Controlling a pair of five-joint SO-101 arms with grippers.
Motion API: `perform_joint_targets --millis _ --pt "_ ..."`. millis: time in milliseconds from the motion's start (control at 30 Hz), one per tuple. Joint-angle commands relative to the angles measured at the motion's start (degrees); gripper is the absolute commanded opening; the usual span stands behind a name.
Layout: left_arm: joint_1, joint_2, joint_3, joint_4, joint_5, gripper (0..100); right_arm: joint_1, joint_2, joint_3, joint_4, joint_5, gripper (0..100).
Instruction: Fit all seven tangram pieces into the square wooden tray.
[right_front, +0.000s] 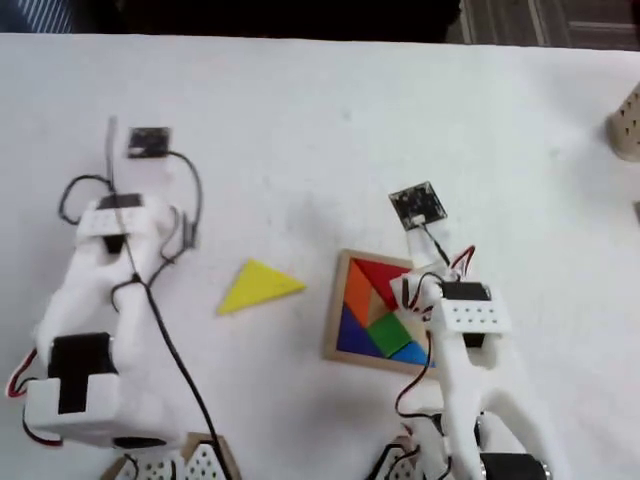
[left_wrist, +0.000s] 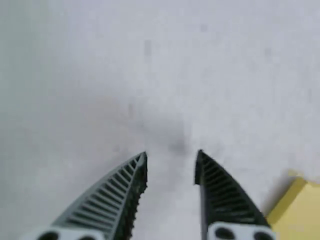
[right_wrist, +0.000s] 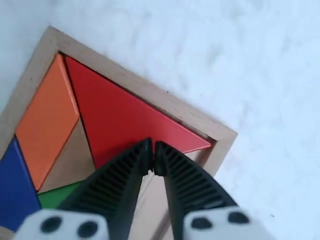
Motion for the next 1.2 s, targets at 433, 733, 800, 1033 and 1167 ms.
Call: perform_joint_targets --millis 433,733,800,1033,1167 --pt "18.33 -3.56 -2.99 10.73 -42.2 28 3.03 -1.98 -0.18 -0.84 2.29 1.8" --pt "16.92 -6.2 -9.85 14.15 -47.65 38 2.86 -1.89 -0.18 -0.92 2.64 1.8" --pt "16.92 -6.11 -12.31 14.24 -46.68 38 2.86 -1.89 -0.18 -0.92 2.73 1.8" --pt "18.42 -1.63 -14.68 16.18 -46.86 38 2.77 -1.89 -0.18 -1.01 2.81 1.8" --pt "18.68 4.18 -18.02 15.47 -47.03 39 2.77 -1.89 0.0 -2.24 2.81 1.8"
